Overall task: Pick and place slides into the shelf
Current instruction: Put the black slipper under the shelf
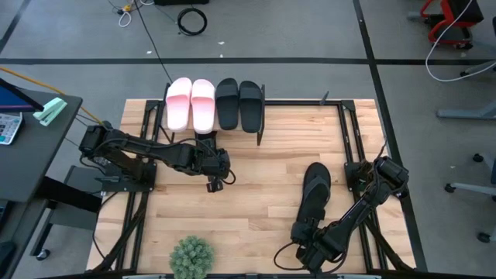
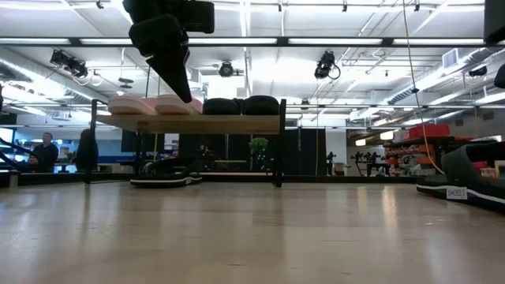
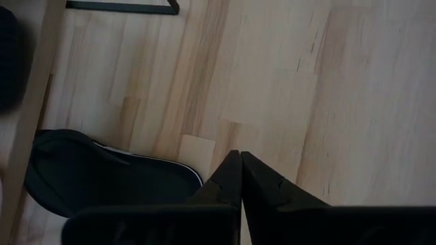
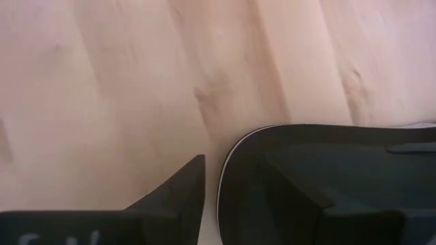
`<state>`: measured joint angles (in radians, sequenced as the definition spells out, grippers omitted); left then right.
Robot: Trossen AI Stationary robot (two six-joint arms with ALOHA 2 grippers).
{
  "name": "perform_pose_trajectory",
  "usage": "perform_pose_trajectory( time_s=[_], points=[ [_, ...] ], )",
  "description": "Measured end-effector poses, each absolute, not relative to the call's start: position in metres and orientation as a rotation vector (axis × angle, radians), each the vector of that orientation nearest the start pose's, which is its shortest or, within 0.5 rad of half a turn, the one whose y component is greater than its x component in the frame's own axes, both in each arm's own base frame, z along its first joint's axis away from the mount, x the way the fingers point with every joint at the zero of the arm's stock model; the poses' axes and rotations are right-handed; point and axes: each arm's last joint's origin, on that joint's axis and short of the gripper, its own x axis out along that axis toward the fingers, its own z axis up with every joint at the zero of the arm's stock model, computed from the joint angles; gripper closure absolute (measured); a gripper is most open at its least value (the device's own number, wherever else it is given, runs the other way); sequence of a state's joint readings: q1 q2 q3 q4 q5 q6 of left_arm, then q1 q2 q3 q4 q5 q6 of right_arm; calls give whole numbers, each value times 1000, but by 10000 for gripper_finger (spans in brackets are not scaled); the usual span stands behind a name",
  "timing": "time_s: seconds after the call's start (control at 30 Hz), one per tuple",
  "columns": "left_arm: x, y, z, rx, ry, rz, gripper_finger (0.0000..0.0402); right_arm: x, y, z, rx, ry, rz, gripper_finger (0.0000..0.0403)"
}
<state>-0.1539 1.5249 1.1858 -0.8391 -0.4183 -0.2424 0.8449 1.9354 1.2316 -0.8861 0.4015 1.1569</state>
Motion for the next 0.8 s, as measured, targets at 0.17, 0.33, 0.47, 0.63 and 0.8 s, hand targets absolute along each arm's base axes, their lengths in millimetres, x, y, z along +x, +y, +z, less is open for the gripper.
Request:
perform_pose_trajectory(
  time_s=[0.17, 0.33, 0.47, 0.63, 0.8],
  points=[
    [293, -34, 255, 118, 1091, 367, 388, 229, 242, 135, 73, 1212, -414, 253],
    [293, -34, 255, 118, 1090, 367, 378, 223, 238, 127, 52, 1193, -436, 254],
    [293, -34, 255, 118, 1091, 366, 385, 223, 237, 126, 14, 1181, -436, 263],
    [293, -34, 255, 120, 1091, 365, 394, 223, 236, 126, -7, 1185, -430, 306],
    [293, -34, 255, 120, 1091, 365, 389, 223, 237, 125, 10, 1179, -425, 377]
  ],
)
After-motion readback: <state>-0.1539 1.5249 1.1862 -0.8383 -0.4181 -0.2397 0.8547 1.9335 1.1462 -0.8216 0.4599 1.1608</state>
